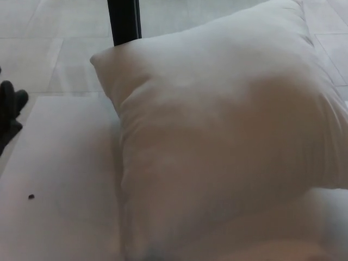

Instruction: The robot uses its left hand to press on the left side of the pillow kept in the middle of the desk and uses its right hand to lift up and the right side of the pillow and turn it over

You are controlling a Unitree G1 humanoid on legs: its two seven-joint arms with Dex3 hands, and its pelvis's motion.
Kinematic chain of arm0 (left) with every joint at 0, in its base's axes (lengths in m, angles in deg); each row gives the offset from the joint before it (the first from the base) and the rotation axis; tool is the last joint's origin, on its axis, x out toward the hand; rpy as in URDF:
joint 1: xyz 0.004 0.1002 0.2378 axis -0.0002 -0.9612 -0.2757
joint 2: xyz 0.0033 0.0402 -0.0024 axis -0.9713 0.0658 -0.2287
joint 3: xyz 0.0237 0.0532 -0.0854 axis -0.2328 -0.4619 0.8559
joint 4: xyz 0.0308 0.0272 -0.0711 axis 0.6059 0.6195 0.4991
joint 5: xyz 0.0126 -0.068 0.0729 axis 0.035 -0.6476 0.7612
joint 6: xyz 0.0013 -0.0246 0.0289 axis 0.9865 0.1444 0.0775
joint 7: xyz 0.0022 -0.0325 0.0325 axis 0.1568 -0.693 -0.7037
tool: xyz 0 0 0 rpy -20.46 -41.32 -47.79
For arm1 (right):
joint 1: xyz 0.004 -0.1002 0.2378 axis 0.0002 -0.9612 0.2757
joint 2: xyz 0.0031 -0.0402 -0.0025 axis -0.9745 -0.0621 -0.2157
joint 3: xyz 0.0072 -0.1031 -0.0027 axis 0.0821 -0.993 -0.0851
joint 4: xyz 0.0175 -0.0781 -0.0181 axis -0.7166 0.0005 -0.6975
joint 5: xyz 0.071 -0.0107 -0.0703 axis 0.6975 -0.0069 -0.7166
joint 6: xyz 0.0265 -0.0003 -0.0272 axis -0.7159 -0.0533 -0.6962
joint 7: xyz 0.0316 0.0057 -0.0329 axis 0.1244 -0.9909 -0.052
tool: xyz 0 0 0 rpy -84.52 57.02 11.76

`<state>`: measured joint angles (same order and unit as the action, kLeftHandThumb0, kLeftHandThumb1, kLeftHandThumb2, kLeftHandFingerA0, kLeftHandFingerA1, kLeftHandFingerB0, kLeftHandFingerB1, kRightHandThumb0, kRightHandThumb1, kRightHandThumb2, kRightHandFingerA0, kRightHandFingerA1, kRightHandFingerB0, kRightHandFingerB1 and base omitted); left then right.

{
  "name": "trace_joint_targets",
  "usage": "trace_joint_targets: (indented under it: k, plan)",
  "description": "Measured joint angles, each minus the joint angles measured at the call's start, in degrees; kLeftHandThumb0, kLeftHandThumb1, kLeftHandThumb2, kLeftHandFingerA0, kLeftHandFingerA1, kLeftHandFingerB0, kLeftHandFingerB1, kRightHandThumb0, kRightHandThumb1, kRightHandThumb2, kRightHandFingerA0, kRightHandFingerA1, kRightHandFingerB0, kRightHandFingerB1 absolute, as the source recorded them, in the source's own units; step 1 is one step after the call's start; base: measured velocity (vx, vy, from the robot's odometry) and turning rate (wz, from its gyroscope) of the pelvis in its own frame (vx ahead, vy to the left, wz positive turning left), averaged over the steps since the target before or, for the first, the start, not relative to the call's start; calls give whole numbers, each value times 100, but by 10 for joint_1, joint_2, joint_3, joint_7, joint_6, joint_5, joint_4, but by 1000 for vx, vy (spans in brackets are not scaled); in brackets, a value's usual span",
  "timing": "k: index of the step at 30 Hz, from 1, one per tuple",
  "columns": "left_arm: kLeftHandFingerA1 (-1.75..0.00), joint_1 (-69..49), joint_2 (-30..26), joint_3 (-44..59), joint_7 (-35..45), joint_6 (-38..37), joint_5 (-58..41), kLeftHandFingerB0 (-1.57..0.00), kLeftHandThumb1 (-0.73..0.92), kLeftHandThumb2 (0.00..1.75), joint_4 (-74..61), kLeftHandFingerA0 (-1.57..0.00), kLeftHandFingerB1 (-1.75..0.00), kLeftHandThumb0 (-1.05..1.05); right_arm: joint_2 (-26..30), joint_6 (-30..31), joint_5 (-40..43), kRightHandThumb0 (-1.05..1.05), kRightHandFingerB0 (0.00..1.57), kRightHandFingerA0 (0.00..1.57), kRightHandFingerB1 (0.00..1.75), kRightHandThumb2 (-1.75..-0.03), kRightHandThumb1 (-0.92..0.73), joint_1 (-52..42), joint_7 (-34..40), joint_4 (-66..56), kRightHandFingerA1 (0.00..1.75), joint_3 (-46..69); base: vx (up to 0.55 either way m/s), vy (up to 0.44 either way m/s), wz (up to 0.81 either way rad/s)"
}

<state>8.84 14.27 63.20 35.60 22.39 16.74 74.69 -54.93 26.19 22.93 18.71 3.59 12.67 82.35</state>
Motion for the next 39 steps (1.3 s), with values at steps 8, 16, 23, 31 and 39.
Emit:
trace_joint_targets:
  k: [8, 16, 23, 31, 39]
  plan:
    - [-27, 0, -2, -96, 23, 58, -6, 0, 84, 125, -1, 0, -5, -105, -35, 39, 0, -98, 12, 22, 27, -75, -92, 4, -14, -3, 46, -62, 0, 0, 0]
    - [-28, 5, 5, -193, 46, 120, -9, 0, 89, 131, -3, 0, -6, -105, -68, 80, -4, -37, 0, 4, 49, -106, -37, 21, -22, -1, 52, -129, 0, 0, 0]
    - [-27, 5, 54, -246, 36, 163, -6, 0, 85, 133, -14, 0, -13, -103, -86, 110, -27, -100, 13, 1, 34, -123, -79, 50, -22, 31, 47, -198, 0, 0, 0]
    - [-7, 0, 114, -247, 4, 178, 2, 0, 92, 78, 5, 0, 0, -105, -110, 115, -51, -105, 15, 22, 30, -76, -92, 60, -24, 38, 46, -232, 0, 0, 0]
    - [-20, -4, 141, -255, -23, 161, 32, 0, 74, 111, 29, 0, 0, -105, -139, 119, -73, -105, 15, 20, 32, -75, -92, 69, -24, -5, 43, -268, 0, 0, 0]
